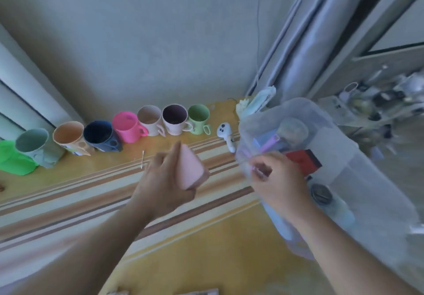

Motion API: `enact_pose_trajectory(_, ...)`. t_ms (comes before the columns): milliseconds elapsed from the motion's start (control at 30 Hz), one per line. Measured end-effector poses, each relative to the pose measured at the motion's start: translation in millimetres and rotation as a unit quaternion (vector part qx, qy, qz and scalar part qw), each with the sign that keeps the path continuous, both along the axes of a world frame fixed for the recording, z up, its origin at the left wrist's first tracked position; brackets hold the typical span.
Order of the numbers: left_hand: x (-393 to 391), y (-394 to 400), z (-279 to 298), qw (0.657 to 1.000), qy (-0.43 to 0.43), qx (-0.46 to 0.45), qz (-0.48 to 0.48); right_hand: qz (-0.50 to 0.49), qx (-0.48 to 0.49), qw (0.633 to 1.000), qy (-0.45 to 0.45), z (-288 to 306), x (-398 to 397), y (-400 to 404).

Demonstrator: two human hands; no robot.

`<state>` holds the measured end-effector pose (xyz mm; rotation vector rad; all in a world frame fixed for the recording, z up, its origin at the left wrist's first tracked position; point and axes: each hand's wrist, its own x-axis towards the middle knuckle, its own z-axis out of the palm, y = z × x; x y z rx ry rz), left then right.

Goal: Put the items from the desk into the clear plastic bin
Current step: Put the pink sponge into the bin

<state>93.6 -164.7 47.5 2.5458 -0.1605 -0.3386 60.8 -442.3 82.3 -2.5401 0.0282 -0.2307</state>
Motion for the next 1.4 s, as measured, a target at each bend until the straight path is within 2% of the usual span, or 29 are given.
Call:
enact_pose_trajectory(67, 20, -59, 33, 0.998, -0.038, -0.030, -0.045, -0.053, 0.017, 0.998, -0.004, 24, -1, -56)
enact_pose_trajectory(133, 33, -117, 59, 0.992, -0.082, -0.042, -0.084, -0.098, 0.033, 0.994, 0.029, 27, -4, -111)
enact_pose_trajectory(267, 51, -220, 83, 0.981, -0.113, -0.008, -0.155, -0.122, -0.014, 0.975, 0.187, -7, -17, -192)
enact_pose_trajectory(367, 64, -279, 70, 0.973, -0.088, 0.058, -0.204, -0.132, -0.053, 0.958, 0.249, -37, -25, -227)
enact_pose_trajectory(500, 74, -324, 30, 0.963, -0.041, 0.123, -0.237, -0.136, -0.065, 0.950, 0.273, -65, -29, -249)
enact_pose_trajectory(633, 75, -332, -7, 0.956, -0.004, 0.143, -0.255, -0.130, -0.038, 0.952, 0.275, -80, -31, -256)
enact_pose_trajectory(733, 75, -326, -14, 0.951, -0.023, 0.133, -0.279, -0.108, -0.012, 0.965, 0.239, -80, -30, -258)
enact_pose_trajectory(800, 74, -314, -9, 0.947, -0.038, 0.118, -0.297, -0.095, 0.002, 0.974, 0.203, -75, -29, -252)
enact_pose_trajectory(867, 73, -292, -1, 0.958, -0.041, 0.066, -0.275, -0.091, 0.000, 0.983, 0.159, -68, -25, -240)
enact_pose_trajectory(967, 67, -233, 0, 0.969, -0.132, 0.013, -0.207, -0.072, -0.031, 0.994, 0.073, -56, -14, -202)
enact_pose_trajectory(1067, 41, -148, -12, 0.974, -0.201, 0.016, -0.105, -0.020, -0.046, 0.998, -0.043, -39, -10, -138)
enact_pose_trajectory(1167, 3, -52, -33, 0.989, -0.132, 0.058, -0.017, 0.072, -0.028, 0.992, -0.097, -33, -25, -59)
enact_pose_trajectory(1267, -49, 42, -63, 0.990, 0.013, 0.137, 0.035, 0.158, 0.012, 0.987, -0.035, -52, -53, 13)
enact_pose_trajectory(1333, -90, 94, -80, 0.979, 0.089, 0.175, 0.053, 0.217, -0.014, 0.973, 0.082, -71, -73, 54)
enact_pose_trajectory(1400, -128, 136, -97, 0.965, 0.160, 0.201, 0.055, 0.263, -0.071, 0.934, 0.229, -94, -96, 86)
